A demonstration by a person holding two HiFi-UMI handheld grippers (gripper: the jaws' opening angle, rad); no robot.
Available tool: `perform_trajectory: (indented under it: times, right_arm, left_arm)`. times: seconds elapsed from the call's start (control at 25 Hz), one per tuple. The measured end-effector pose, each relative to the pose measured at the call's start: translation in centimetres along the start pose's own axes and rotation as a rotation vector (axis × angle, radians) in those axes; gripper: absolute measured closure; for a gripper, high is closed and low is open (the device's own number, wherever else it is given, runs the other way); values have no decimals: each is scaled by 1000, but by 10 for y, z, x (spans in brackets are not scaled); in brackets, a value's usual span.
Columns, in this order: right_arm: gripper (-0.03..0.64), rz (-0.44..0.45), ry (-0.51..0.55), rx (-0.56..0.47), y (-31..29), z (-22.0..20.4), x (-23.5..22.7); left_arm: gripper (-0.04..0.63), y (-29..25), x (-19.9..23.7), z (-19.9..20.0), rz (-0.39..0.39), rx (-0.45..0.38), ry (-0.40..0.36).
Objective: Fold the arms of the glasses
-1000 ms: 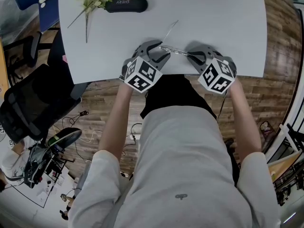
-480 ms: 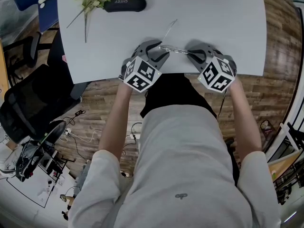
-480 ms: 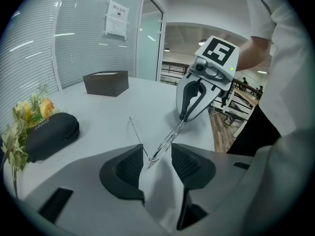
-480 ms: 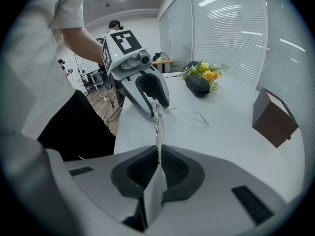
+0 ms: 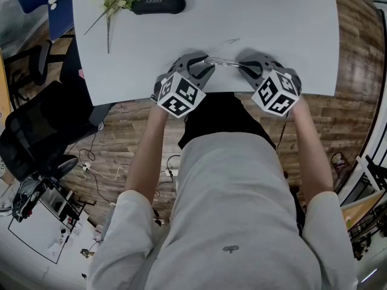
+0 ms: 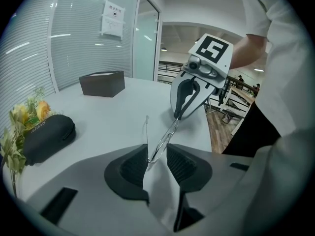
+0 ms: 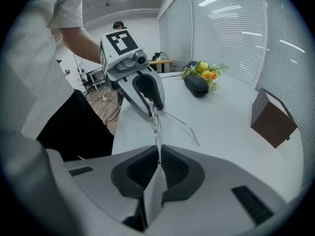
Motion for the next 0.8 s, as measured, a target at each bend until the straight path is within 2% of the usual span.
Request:
perform_trajectory:
  times: [0.24, 0.8]
  right_arm:
    - [591, -9, -4, 0, 0, -2, -2]
    - [597, -24, -22, -21, 5, 3, -12]
  left_arm:
    - [508, 1, -1, -1, -7, -7, -7]
    - [541, 4, -1, 1, -24, -16, -31]
Point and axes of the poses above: the fingertips, and each gripper's own axes: y backward along the fingers, x to its left, z out of its top, the point moved 2 cm from there along y, backward along the fingers, and after that the axes turned 6 degrees about -y, right-handed, at the moved point
